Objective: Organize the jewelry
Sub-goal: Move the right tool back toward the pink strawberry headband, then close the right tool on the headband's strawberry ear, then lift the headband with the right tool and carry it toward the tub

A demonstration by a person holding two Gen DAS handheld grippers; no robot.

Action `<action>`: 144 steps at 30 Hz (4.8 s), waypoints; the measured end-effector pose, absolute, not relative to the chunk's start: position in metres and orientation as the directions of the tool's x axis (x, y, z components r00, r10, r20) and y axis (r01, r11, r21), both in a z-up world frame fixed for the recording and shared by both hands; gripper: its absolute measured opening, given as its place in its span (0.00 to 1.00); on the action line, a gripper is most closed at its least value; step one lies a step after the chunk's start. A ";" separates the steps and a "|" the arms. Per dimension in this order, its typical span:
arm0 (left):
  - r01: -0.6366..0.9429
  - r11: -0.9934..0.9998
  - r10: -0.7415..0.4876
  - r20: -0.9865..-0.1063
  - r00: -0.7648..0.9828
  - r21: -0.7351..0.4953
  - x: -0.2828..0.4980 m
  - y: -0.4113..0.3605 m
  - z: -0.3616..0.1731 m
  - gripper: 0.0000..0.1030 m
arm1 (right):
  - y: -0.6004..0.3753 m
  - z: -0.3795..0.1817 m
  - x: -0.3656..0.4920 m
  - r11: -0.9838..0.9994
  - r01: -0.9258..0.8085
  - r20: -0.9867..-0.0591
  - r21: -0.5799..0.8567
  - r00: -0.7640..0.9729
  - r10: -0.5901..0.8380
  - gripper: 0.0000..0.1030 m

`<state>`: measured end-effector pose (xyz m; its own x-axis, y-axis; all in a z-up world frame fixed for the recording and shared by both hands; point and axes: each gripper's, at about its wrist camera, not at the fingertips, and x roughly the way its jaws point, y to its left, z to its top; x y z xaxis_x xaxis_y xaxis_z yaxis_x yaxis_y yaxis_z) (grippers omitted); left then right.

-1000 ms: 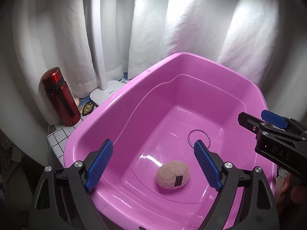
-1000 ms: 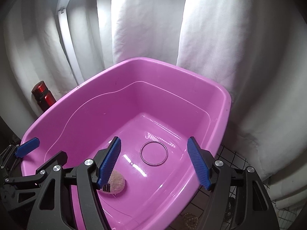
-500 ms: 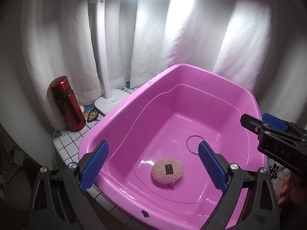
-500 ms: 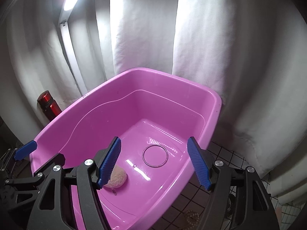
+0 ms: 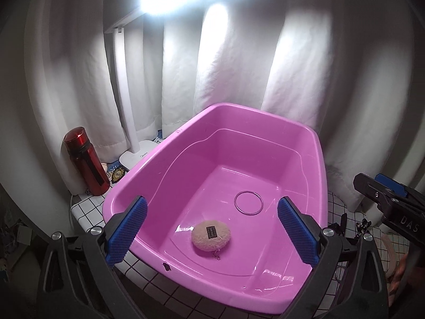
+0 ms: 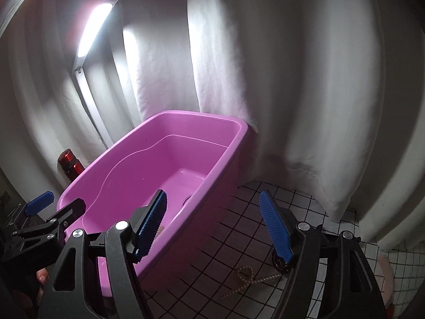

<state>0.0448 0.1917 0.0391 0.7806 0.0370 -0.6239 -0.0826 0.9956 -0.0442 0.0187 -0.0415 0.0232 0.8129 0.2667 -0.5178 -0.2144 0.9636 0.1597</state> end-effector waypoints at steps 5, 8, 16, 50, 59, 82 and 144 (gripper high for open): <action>-0.018 0.997 -0.033 -0.631 0.775 -0.074 0.033 0.166 0.040 0.94 | -0.097 0.009 -0.018 0.978 -0.103 -0.534 0.182 0.825 0.186 0.67; 0.030 0.995 -0.082 -0.639 0.765 -0.091 0.027 0.145 0.040 0.94 | -0.132 -0.001 -0.041 0.983 -0.025 -0.557 0.184 0.821 0.126 0.67; 0.175 0.978 -0.206 -0.674 0.709 -0.115 0.009 0.074 0.026 0.94 | -0.212 -0.033 -0.092 0.968 0.147 -0.625 0.203 0.780 0.013 0.67; 0.070 0.996 -0.081 -0.877 0.473 -0.054 -0.070 -0.039 -0.120 0.94 | -0.336 -0.151 -0.130 0.969 0.137 -0.763 0.206 0.642 0.072 0.67; 0.043 0.997 -0.070 -0.884 0.462 -0.056 -0.079 -0.048 -0.133 0.94 | -0.344 -0.168 -0.121 0.979 0.097 -0.774 0.181 0.628 0.081 0.67; 0.075 0.997 -0.063 -0.887 0.457 -0.033 -0.073 -0.070 -0.163 0.94 | -0.357 -0.186 -0.107 0.984 0.084 -0.779 0.159 0.623 0.072 0.67; 0.160 0.974 -0.225 -0.769 0.599 -0.161 -0.058 -0.064 -0.104 0.03 | -0.341 -0.180 -0.106 0.979 -0.073 -0.715 0.192 0.673 0.191 0.39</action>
